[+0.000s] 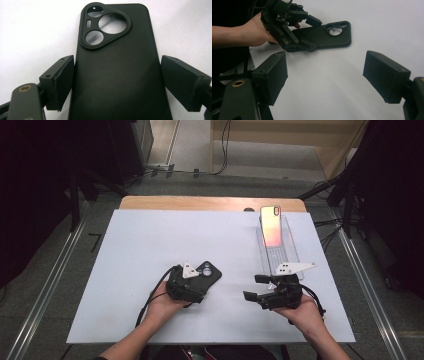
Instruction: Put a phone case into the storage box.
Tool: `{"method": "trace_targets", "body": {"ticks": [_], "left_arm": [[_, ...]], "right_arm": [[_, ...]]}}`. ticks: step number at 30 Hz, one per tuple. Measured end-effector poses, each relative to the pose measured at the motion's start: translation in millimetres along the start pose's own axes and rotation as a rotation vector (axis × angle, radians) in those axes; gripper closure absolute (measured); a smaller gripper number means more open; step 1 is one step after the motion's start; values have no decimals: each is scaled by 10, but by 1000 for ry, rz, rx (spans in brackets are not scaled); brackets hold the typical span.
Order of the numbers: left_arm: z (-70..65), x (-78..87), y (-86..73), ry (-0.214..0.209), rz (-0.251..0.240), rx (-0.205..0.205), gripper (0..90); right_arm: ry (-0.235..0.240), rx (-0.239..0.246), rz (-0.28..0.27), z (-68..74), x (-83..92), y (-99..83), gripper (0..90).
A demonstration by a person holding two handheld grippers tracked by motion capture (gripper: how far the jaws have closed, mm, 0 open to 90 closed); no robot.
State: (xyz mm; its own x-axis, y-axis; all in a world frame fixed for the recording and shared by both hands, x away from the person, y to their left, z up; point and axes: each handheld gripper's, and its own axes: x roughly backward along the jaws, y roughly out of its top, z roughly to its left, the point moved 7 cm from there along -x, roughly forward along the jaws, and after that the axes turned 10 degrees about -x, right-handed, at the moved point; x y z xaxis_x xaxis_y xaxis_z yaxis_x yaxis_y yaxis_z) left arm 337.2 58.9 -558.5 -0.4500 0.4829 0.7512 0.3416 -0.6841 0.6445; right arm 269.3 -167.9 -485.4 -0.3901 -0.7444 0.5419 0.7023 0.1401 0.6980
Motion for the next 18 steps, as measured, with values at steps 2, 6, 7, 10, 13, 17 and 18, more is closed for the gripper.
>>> {"method": "trace_targets", "body": {"ticks": [2, 6, 7, 10, 13, 17, 18], "left_arm": [[18, 30, 27, -9, -13, 25, 149], [61, 146, 120, -48, -43, 75, 149], [75, 187, 147, -50, -51, 78, 149], [104, 294, 226, -64, -98, 118, 149], [123, 384, 276, -64, -116, 134, 149], [121, 478, 331, -58, -140, 158, 149], [116, 494, 339, -55, -143, 153, 149]], "right_arm": [[2, -3, -3, 13, -1, 10, 179], [1, -4, -9, 40, 3, 31, 179], [3, -6, -8, 47, 4, 36, 179], [12, -9, -10, 77, -1, 47, 179], [13, -17, -11, 90, -5, 58, 179], [12, -21, -12, 110, -16, 77, 179], [13, -22, -13, 117, -18, 81, 179]]}}
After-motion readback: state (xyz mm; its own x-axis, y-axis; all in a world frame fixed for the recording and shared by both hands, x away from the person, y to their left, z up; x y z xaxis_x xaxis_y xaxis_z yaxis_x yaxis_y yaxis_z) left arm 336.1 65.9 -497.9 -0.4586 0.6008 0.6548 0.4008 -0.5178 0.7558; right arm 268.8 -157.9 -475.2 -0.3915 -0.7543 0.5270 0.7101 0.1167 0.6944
